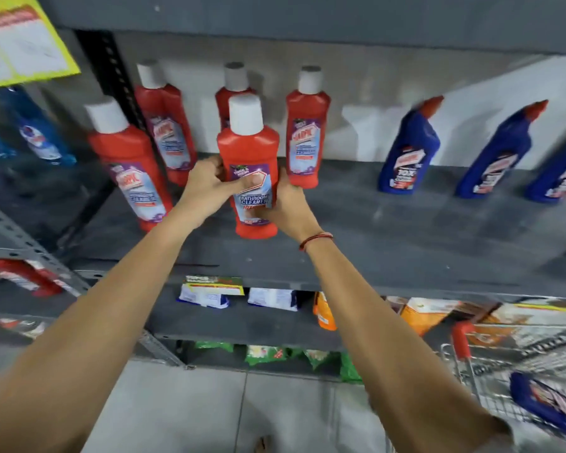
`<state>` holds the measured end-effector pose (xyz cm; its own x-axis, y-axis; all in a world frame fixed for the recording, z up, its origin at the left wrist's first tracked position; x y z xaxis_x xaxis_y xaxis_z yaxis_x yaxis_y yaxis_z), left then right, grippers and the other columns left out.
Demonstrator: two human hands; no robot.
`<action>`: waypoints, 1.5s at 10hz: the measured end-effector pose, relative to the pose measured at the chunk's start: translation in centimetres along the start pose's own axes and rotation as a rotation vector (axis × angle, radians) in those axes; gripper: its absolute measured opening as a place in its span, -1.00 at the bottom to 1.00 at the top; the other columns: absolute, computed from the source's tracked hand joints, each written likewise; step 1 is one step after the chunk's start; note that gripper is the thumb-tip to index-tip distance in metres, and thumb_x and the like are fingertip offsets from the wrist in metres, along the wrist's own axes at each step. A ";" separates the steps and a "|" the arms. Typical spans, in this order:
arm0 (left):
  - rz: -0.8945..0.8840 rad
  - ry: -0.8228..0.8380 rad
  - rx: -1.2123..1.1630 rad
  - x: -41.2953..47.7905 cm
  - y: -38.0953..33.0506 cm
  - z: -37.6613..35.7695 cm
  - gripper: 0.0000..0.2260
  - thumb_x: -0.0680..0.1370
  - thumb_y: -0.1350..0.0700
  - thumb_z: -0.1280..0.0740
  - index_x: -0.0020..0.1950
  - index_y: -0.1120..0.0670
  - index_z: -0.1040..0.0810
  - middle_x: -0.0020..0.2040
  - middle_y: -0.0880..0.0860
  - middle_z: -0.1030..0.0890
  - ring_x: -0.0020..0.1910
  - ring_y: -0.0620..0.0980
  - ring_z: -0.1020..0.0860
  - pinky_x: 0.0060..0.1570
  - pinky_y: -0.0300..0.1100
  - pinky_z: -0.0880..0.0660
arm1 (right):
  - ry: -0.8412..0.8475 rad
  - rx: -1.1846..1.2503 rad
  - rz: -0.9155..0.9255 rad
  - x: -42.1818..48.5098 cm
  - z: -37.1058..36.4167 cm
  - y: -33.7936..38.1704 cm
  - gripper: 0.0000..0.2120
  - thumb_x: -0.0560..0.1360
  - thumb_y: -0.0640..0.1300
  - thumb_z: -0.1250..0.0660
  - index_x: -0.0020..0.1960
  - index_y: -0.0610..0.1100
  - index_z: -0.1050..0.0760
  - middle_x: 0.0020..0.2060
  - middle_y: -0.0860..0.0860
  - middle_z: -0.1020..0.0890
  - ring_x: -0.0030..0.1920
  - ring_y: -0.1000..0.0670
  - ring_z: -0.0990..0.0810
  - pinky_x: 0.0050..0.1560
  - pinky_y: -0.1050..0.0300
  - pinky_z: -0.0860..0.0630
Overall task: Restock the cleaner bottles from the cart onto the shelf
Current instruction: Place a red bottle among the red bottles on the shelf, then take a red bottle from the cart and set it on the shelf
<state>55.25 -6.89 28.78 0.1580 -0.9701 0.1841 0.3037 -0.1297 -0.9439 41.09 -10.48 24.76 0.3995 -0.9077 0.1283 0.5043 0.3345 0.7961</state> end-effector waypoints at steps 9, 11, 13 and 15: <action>-0.179 -0.552 0.034 -7.3 3.6 -9.3 -0.75 0.48 0.13 -0.35 0.14 0.09 -0.49 0.03 -0.03 -0.49 0.00 -0.05 -0.53 -0.02 0.05 -0.55 | -0.393 -0.011 -0.062 -6.9 6.3 -7.9 -0.65 0.35 -0.21 -0.46 0.11 -0.23 -0.50 0.01 -0.14 -0.61 -0.01 -0.08 -0.61 0.08 -0.04 -0.56; -0.239 0.156 0.068 -9.4 -0.4 -27.9 -0.78 0.49 0.16 -0.34 0.12 0.08 -0.51 0.02 0.04 -0.56 -0.02 -0.09 -0.57 -0.07 -0.10 -0.57 | -0.699 -0.003 -0.344 -18.3 16.9 -16.9 -0.74 0.41 -0.19 -0.43 0.06 -0.22 -0.52 -0.01 -0.15 -0.61 -0.04 -0.08 -0.61 0.00 -0.06 -0.60; -0.255 0.685 0.190 -12.3 -1.0 -43.2 -0.76 0.44 0.20 -0.35 0.10 0.12 -0.53 0.05 0.11 -0.58 -0.01 0.03 -0.58 0.01 -0.05 -0.54 | -0.886 -0.048 -0.766 -30.7 23.8 -27.4 -0.76 0.39 -0.20 -0.42 0.03 -0.24 -0.53 -0.08 -0.20 -0.66 -0.09 -0.16 -0.63 -0.05 -0.14 -0.59; -0.170 1.114 0.453 -18.8 4.4 -56.2 -0.66 0.43 0.15 -0.41 0.19 0.16 -0.51 0.15 0.16 -0.57 0.13 0.14 -0.54 0.12 -0.10 -0.43 | -0.802 0.034 -1.245 -41.3 25.2 -39.9 -0.71 0.37 -0.16 -0.40 0.00 -0.33 -0.50 -0.05 -0.29 -0.63 0.01 -0.27 -0.59 -0.01 -0.07 -0.52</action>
<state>0.84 -0.72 5.81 -0.7424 -0.6212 -0.2510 0.5783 -0.4049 -0.7082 -14.82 7.23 2.57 -0.7914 -0.4974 -0.3554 0.1750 -0.7414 0.6479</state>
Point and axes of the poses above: each hand's wrist, its own x-axis towards the middle knuckle, its own z-axis out of the back of the hand, y = z × x, the point moved 3 cm from there along x, towards the middle knuckle
